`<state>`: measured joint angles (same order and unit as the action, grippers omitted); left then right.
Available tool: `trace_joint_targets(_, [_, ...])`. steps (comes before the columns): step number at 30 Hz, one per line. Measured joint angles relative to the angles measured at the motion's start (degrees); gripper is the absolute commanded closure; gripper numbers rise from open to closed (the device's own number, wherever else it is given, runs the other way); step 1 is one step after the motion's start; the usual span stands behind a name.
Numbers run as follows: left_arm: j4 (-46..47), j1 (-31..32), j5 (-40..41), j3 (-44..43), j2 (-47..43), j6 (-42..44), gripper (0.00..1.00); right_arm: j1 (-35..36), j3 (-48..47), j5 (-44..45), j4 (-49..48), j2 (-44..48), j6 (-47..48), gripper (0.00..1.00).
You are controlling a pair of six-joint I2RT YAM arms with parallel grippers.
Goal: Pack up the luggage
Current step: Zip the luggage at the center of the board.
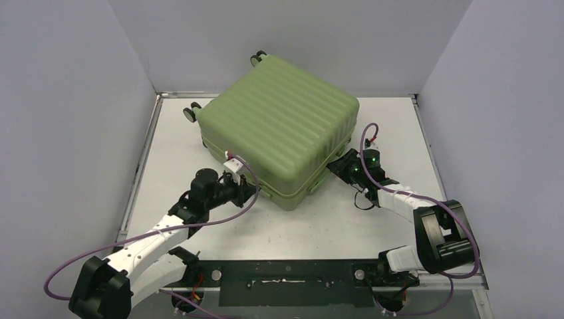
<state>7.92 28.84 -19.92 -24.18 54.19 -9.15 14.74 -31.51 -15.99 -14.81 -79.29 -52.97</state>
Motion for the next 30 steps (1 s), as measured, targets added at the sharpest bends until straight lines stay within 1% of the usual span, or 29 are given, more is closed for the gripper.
trace_joint_targets(3, [-0.94, 2.82, 0.98, -0.33, -0.5, 0.57, 1.0, 0.24, 0.31, 0.72, -0.09, 0.31, -0.52, 1.0])
trace_joint_targets(11, [-3.1, 14.05, 7.61, -2.08, -0.55, 1.33, 1.0, 1.16, 1.25, 2.69, -0.55, 1.25, -2.16, 1.0])
trace_joint_targets(16, [-2.8, 18.86, 10.95, -2.08, -0.26, 1.25, 1.0, 1.95, 2.29, 3.61, -0.61, 2.34, -3.43, 1.0])
trace_joint_targets(23, [-0.11, 25.99, 15.98, -2.12, 2.19, 0.87, 1.0, 2.69, 3.78, 5.14, -1.81, 3.23, -5.73, 1.0])
trace_joint_targets(25, [0.66, 27.45, 15.52, -2.12, 3.04, 0.35, 1.0, 2.95, 4.15, 5.51, -2.08, 3.52, -6.34, 1.0])
trace_joint_targets(28, [2.56, 31.82, 13.31, -2.12, 4.83, -0.46, 1.0, 3.89, 4.66, 6.19, -2.1, 4.07, -7.06, 1.0])
trace_joint_targets(30, [3.67, 33.57, 12.61, -2.14, 5.88, -0.79, 1.0, 4.63, 4.87, 6.78, -1.99, 4.42, -7.56, 1.0])
